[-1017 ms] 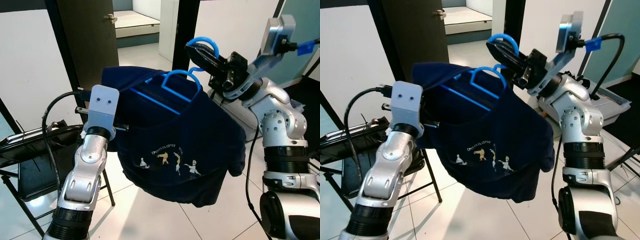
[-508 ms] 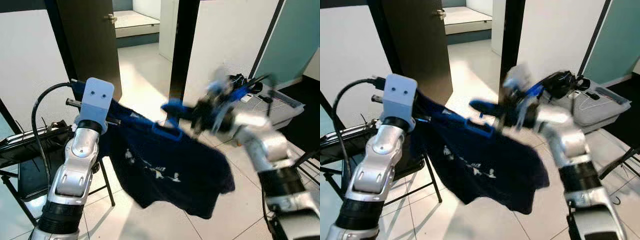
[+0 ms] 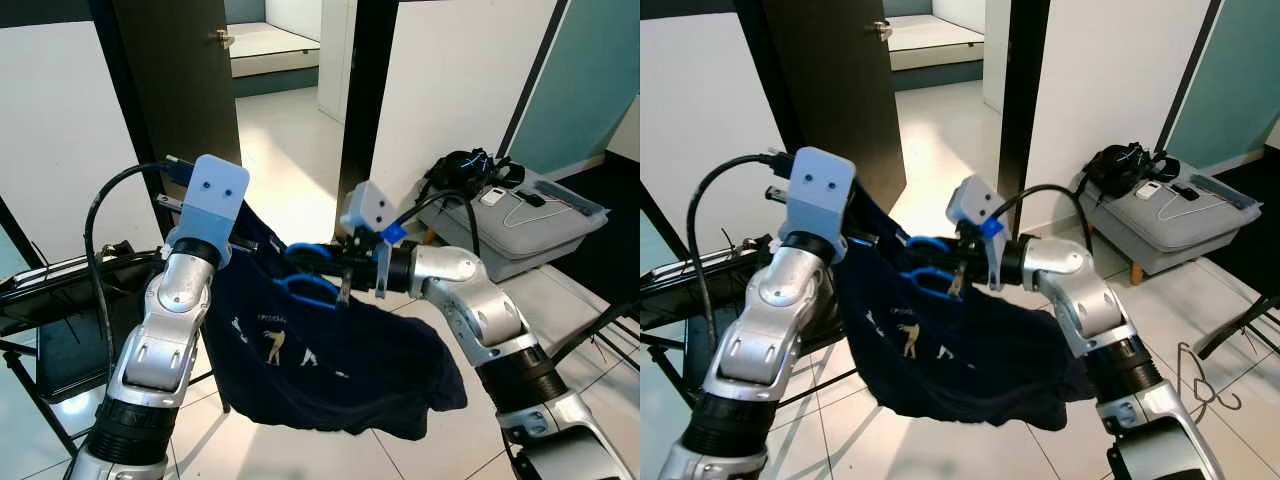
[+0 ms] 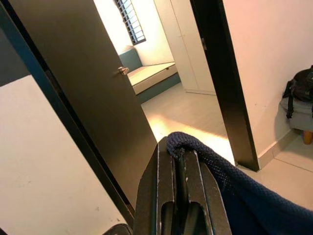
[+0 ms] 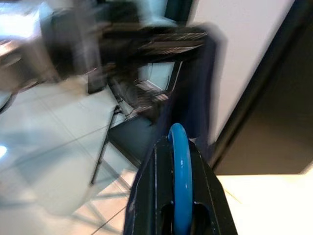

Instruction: Hang hanger

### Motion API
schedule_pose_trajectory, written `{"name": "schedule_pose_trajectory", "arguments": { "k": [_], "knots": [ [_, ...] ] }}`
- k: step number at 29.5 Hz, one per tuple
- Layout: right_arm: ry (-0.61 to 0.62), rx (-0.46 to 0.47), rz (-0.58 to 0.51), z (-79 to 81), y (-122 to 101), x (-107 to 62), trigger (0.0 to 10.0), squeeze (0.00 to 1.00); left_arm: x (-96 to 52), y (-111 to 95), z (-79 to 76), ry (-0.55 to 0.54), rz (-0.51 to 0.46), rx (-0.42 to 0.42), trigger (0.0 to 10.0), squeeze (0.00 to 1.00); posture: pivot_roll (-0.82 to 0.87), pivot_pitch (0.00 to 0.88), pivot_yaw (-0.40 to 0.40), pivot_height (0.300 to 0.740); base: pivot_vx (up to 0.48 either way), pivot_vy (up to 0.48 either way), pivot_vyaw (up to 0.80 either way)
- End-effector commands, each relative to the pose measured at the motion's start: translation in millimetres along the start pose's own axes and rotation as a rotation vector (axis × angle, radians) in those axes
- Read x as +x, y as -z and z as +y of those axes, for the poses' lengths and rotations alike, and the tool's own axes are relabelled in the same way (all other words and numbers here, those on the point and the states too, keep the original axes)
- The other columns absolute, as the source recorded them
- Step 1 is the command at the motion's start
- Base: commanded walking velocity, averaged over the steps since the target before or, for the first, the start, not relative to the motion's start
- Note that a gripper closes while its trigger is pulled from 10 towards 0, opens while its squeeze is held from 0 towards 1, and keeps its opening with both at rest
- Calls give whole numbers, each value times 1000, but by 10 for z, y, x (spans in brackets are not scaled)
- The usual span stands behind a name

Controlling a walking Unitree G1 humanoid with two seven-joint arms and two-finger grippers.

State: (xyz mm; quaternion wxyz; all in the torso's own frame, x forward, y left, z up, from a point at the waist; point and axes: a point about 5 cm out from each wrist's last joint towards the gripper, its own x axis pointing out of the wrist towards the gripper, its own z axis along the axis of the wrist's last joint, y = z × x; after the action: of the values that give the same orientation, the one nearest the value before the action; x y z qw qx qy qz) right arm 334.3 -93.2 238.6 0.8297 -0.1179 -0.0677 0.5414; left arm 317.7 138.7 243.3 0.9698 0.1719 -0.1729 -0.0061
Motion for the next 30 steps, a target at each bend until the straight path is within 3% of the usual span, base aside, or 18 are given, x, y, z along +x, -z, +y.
{"name": "schedule_pose_trajectory", "arguments": {
  "k": [1,3,6,11,12,13,14,15,16,17,19,20,22,25,26,27,28,30],
  "knots": [
    [98,-19,-71,-161,-162,-58,0,0,9,7,3,16,5,43,0,0,92,0,-1,740,0,0,0],
    [98,-19,-71,-161,-162,-58,0,0,9,7,3,16,5,43,0,0,92,0,-1,740,0,0,0],
    [227,2,-129,-350,-266,-169,0,0,8,34,24,25,8,79,0,0,89,0,1,740,0,0,0],
    [258,16,-162,-398,-311,-227,0,0,16,40,34,39,6,112,0,0,87,0,5,740,0,0,0],
    [252,17,-162,-388,-306,-235,0,0,23,33,-4,63,-3,122,2784,0,81,0,9,740,0,0,0],
    [252,17,-162,-388,-306,-235,0,0,23,33,-4,63,-3,122,2784,0,81,0,9,740,0,0,0],
    [238,18,-156,-357,-286,-222,0,0,30,11,-71,97,-18,115,8235,0,79,0,10,740,0,0,0],
    [238,18,-156,-357,-286,-222,0,0,30,11,-71,97,-18,115,8235,0,79,0,10,740,0,0,0],
    [222,21,-153,-320,-268,-200,0,0,34,-29,-147,129,-42,90,10000,0,77,0,12,740,0,0,0],
    [222,21,-153,-320,-268,-200,0,0,34,-29,-147,129,-42,90,10000,0,77,0,12,740,0,0,0],
    [196,31,-150,-258,-233,-141,0,0,51,-135,-290,166,-82,-11,10000,0,75,0,12,740,0,0,0],
    [196,31,-150,-258,-233,-141,0,0,51,-135,-290,166,-82,-11,10000,0,75,0,12,740,0,0,0],
    [187,38,-152,-237,-222,-107,0,0,57,-226,-413,218,-110,-105,10000,39,74,0,12,740,0,0,0],
    [185,42,-157,-235,-221,-93,0,0,52,-282,-496,266,-127,-162,10000,39,74,0,12,740,0,0,0],
    [186,44,-159,-239,-225,-86,0,0,8,-324,-619,351,-138,-200,10000,541,76,0,9,740,0,0,0],
    [186,46,-161,-243,-228,-83,0,0,-26,-350,-699,407,-144,-220,10000,541,76,0,9,740,0,0,0],
    [190,44,-162,-253,-235,-84,0,0,-84,-348,-792,477,-146,-198,10000,757,74,0,11,740,0,0,0],
    [197,42,-164,-272,-246,-92,0,0,-149,-310,-866,537,-142,-140,10000,808,75,0,10,740,0,0,0]
  ]
}}
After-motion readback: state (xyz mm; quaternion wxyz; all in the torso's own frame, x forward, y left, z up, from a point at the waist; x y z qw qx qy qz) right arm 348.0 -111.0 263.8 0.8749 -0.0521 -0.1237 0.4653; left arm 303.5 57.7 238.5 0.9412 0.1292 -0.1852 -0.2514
